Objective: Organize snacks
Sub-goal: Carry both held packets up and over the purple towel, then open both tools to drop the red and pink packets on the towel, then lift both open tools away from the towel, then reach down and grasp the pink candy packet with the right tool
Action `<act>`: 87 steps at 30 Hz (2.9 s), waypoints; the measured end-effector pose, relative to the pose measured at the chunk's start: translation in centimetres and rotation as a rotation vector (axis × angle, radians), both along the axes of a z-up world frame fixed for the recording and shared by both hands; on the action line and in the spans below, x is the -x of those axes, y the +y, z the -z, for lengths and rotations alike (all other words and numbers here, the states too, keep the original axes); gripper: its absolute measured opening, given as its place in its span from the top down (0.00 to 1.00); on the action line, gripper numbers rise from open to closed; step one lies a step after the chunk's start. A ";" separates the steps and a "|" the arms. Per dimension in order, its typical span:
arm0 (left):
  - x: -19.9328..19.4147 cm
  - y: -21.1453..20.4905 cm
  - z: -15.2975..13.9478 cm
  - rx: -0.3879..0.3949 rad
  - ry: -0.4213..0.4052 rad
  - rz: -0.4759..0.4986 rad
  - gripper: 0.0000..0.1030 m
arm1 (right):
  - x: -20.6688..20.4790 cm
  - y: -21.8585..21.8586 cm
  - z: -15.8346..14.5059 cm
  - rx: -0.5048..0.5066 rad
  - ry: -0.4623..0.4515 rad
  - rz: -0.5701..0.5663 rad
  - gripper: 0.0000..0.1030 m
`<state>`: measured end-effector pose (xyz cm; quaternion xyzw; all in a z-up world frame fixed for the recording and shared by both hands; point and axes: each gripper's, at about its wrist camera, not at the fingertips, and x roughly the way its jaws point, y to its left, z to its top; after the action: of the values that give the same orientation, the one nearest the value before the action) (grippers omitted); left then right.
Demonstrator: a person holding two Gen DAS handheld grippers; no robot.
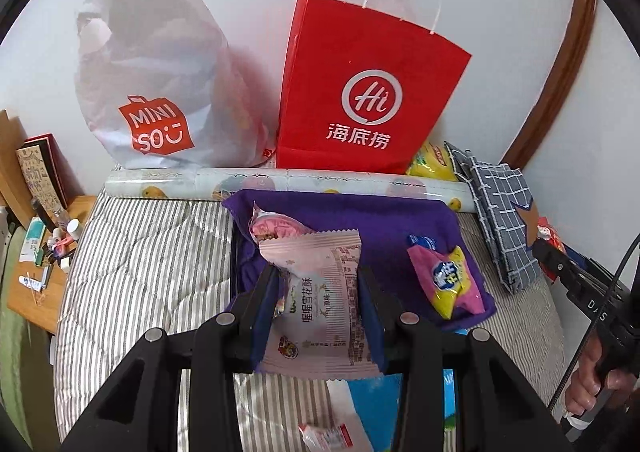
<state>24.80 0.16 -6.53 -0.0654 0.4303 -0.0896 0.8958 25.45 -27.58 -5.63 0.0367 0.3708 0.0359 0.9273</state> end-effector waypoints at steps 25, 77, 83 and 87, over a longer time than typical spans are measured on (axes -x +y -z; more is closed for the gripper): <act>-8.2 -0.8 6.3 0.003 0.086 0.030 0.62 | -10.9 0.6 9.3 0.020 0.153 -0.039 0.60; 12.1 5.4 1.7 -0.033 0.034 -0.056 0.27 | 14.1 6.2 8.7 -0.027 0.219 -0.050 0.35; 13.4 5.8 1.9 -0.019 0.028 -0.049 0.27 | 16.5 7.9 10.3 -0.049 0.263 -0.076 0.35; 14.3 5.9 2.0 -0.022 0.024 -0.036 0.27 | 17.3 9.3 11.2 -0.055 0.283 -0.088 0.35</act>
<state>10.49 6.03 -8.56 -0.0643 0.4409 -0.0677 0.8927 8.13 -18.32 -16.78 0.0507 0.4980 0.0811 0.8619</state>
